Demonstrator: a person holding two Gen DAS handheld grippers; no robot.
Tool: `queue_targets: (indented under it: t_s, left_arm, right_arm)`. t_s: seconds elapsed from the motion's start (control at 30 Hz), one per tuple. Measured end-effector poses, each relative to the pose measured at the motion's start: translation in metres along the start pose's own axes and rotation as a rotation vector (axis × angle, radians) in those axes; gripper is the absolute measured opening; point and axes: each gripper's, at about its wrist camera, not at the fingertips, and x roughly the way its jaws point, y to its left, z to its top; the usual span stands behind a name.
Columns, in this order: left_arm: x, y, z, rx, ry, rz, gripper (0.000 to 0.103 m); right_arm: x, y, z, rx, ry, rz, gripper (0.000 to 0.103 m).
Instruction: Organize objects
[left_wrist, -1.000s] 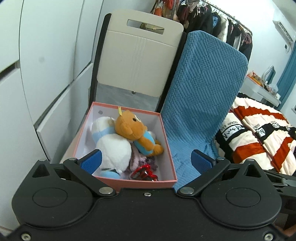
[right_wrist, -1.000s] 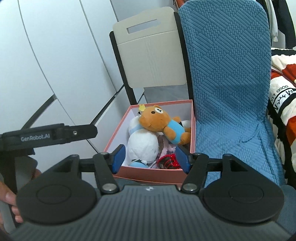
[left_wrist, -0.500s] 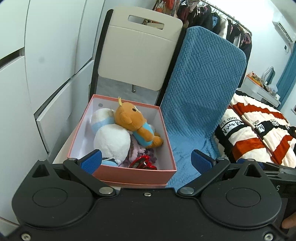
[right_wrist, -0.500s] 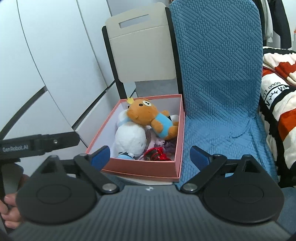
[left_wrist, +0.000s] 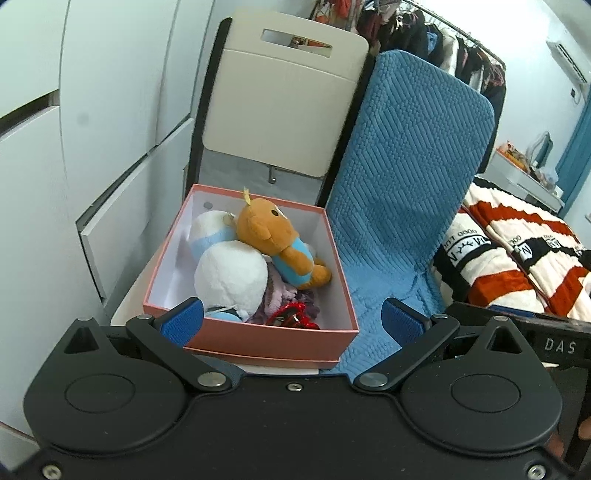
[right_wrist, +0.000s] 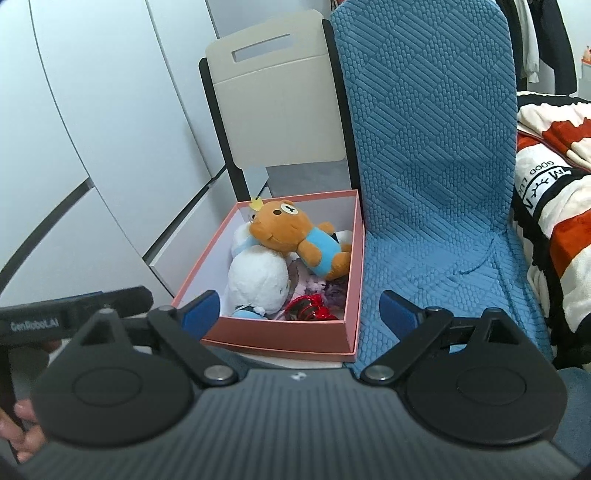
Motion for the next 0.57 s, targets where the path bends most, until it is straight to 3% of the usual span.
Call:
queue_targets:
  t_s: [0.57]
  left_arm:
    - [0.0018,-0.0008,0.0014,0.006,0.02,0.003,0.103]
  right_arm:
    - [0.0044,0.0021,-0.0029,0.007,0.013,0.012,0.095]
